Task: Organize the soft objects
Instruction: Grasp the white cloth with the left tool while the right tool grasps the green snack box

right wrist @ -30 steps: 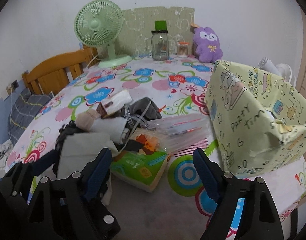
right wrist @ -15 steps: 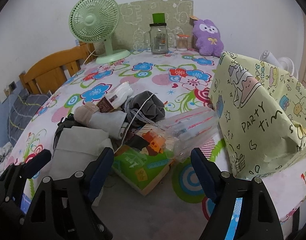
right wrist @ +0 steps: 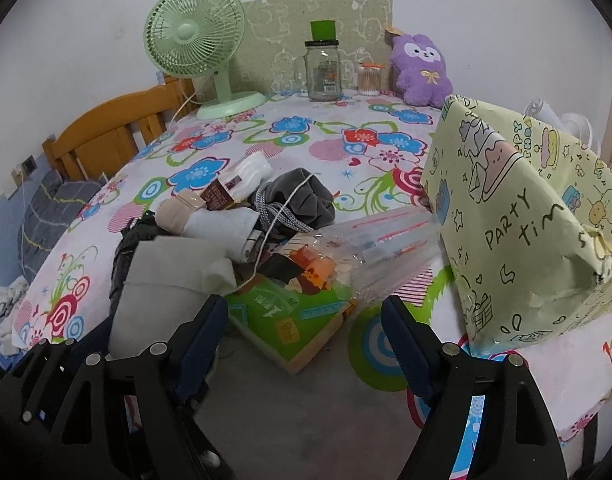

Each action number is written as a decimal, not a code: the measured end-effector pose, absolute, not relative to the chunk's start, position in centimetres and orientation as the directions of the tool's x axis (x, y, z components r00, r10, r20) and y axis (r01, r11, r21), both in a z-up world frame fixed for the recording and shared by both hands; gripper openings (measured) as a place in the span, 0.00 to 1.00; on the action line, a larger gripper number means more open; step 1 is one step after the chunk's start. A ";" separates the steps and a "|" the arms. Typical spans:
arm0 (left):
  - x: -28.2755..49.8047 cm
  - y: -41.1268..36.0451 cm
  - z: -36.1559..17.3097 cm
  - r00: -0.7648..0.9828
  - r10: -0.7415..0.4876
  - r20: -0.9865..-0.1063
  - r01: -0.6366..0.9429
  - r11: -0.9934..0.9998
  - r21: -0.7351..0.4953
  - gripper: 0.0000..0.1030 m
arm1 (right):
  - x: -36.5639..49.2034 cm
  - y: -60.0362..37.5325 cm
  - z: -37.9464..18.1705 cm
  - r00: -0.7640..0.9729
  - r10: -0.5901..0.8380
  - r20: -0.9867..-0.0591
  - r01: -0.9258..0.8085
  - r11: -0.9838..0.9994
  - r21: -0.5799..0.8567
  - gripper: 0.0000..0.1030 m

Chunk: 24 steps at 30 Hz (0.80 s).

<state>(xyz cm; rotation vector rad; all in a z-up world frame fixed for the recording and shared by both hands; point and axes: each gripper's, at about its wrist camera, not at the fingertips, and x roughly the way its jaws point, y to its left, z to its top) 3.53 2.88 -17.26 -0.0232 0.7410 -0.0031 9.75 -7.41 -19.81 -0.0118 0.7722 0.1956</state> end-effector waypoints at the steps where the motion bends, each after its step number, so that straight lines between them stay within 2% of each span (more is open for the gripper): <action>1: 3.7 3.0 -17.3 0.738 -0.014 -0.674 -0.004 1.000 -0.025 0.60 | 9.9 -7.3 -19.9 0.694 0.178 -0.698 -0.184 0.981 0.068 0.76; 9: 4.6 3.6 -17.5 0.733 -0.037 -0.679 0.007 0.999 -0.046 0.58 | 10.8 -6.3 -20.5 0.683 0.196 -0.704 -0.206 0.976 0.073 0.75; 11: 4.5 3.5 -17.5 0.732 -0.038 -0.680 0.007 0.999 -0.048 0.58 | 10.8 -6.3 -20.5 0.681 0.208 -0.702 -0.210 0.974 0.086 0.69; 13: 4.5 3.5 -17.4 0.732 -0.034 -0.681 0.008 0.999 -0.041 0.58 | 10.8 -6.2 -20.5 0.679 0.209 -0.704 -0.212 0.974 0.084 0.55; 14: 4.5 3.5 -17.4 0.733 -0.033 -0.680 0.008 0.999 -0.040 0.57 | 10.7 -6.2 -20.5 0.679 0.210 -0.703 -0.210 0.974 0.088 0.53; 15: 4.5 3.5 -17.4 0.734 -0.036 -0.678 0.009 0.999 -0.043 0.57 | 10.7 -6.3 -20.5 0.680 0.204 -0.704 -0.206 0.975 0.084 0.46; 19: 4.5 3.0 -17.2 0.735 -0.033 -0.678 0.015 0.999 -0.033 0.57 | 10.4 -6.5 -20.3 0.682 0.211 -0.700 -0.208 0.974 0.091 0.35; 24: 4.4 2.5 -16.9 0.735 -0.037 -0.677 0.024 0.999 -0.028 0.57 | 10.1 -6.9 -20.0 0.680 0.219 -0.700 -0.210 0.973 0.101 0.29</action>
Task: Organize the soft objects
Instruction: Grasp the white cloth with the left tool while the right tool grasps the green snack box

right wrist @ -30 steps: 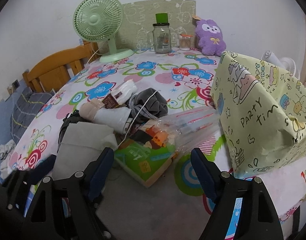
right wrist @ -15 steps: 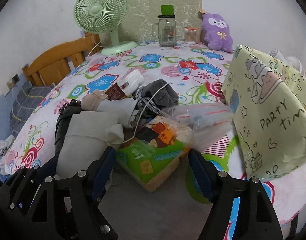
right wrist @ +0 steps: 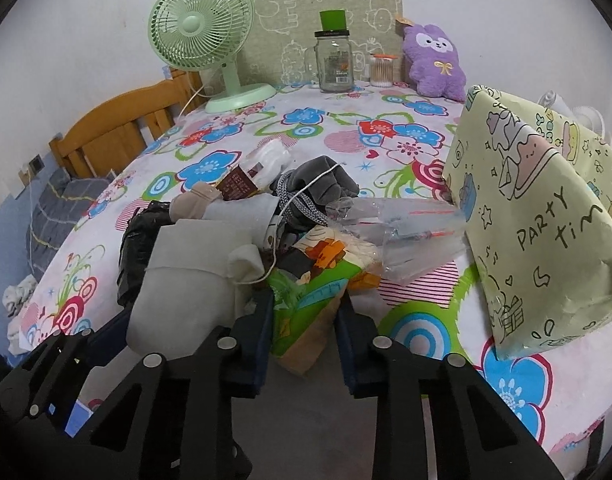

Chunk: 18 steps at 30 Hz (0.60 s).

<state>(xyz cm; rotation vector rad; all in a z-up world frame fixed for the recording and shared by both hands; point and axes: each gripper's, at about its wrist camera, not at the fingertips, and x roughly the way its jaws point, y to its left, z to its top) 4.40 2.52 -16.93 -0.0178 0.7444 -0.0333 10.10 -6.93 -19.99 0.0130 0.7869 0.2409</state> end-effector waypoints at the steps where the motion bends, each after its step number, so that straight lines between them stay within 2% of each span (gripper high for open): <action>1: 4.4 2.5 -16.9 0.736 -0.036 -0.676 0.023 0.999 -0.028 0.57 | 10.0 -7.0 -19.9 0.680 0.222 -0.699 -0.211 0.972 0.104 0.29; 18: 3.8 3.1 -12.0 0.793 -0.010 -0.609 -0.012 0.999 -0.032 0.56 | 8.9 -6.9 -14.6 0.743 0.257 -0.618 -0.245 0.964 0.106 0.29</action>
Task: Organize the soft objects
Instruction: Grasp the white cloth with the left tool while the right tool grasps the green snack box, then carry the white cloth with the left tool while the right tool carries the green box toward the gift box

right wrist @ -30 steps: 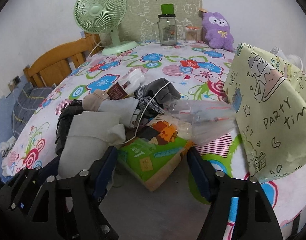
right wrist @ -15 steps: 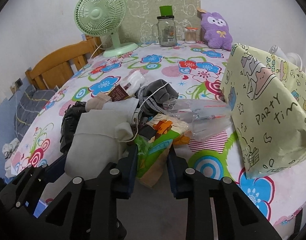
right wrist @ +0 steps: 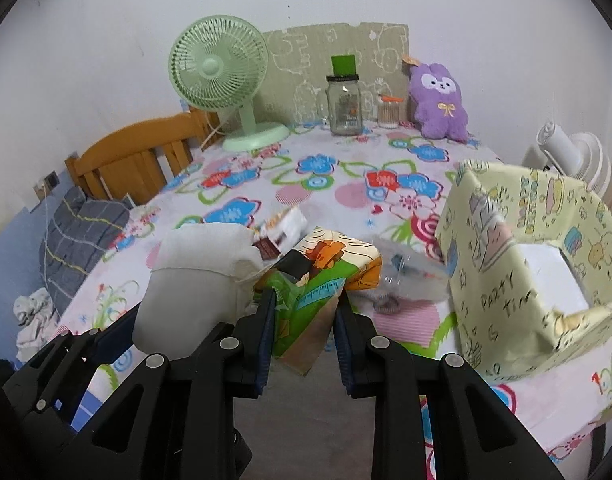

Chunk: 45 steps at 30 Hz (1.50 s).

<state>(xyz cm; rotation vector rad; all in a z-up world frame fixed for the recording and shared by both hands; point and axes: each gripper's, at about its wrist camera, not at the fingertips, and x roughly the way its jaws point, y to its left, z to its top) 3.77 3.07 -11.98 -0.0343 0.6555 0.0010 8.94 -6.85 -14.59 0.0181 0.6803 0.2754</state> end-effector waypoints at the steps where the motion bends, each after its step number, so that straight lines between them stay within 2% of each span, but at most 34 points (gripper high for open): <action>1: 3.8 3.1 -11.6 0.796 -0.009 -0.605 -0.012 0.999 -0.031 0.56 | 8.9 -6.9 -14.3 0.744 0.258 -0.616 -0.245 0.963 0.108 0.29; 26: 5.8 -0.6 -4.8 0.840 -0.061 -0.539 0.057 0.998 -0.024 0.56 | 9.6 -11.0 -6.5 0.822 0.190 -0.537 -0.170 0.982 0.087 0.29; 45: 7.4 -5.9 -3.4 0.845 -0.108 -0.523 0.120 0.993 -0.010 0.56 | 10.3 -16.2 -4.9 0.846 0.146 -0.513 -0.125 0.989 0.076 0.29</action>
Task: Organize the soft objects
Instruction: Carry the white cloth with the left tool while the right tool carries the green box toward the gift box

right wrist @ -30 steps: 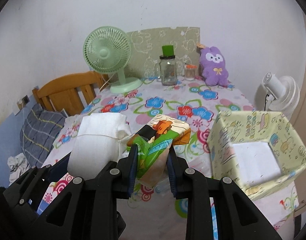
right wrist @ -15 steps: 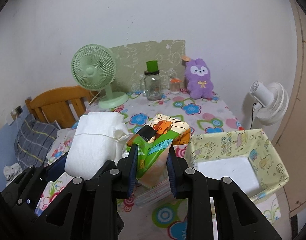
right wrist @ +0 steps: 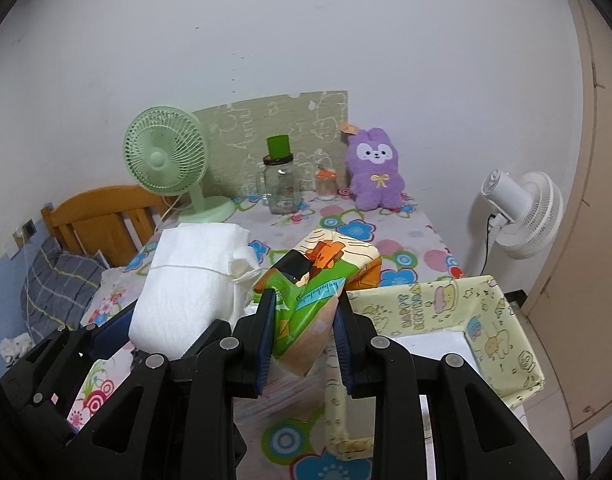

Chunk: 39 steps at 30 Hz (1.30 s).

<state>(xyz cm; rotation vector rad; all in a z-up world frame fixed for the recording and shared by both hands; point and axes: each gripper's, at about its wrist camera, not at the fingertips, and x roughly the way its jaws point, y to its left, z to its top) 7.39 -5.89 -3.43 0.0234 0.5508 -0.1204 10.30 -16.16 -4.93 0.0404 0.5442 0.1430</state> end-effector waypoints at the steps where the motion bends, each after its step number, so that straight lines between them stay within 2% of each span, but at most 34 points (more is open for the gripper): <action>1: 7.4 -6.1 -3.4 0.845 -0.112 -0.524 0.125 0.992 -0.010 0.56 | 10.4 -16.5 -4.9 0.846 0.145 -0.513 -0.122 0.989 0.078 0.29; 24: 10.6 -14.2 -4.9 0.800 -0.186 -0.571 0.226 0.974 -0.001 0.57 | 12.8 -24.8 -6.7 0.839 0.082 -0.538 -0.031 0.994 0.102 0.29; 39: 12.7 -18.0 -8.0 0.722 -0.220 -0.656 0.310 0.951 0.022 0.59 | 14.7 -29.1 -9.8 0.799 0.033 -0.601 0.047 0.992 0.117 0.29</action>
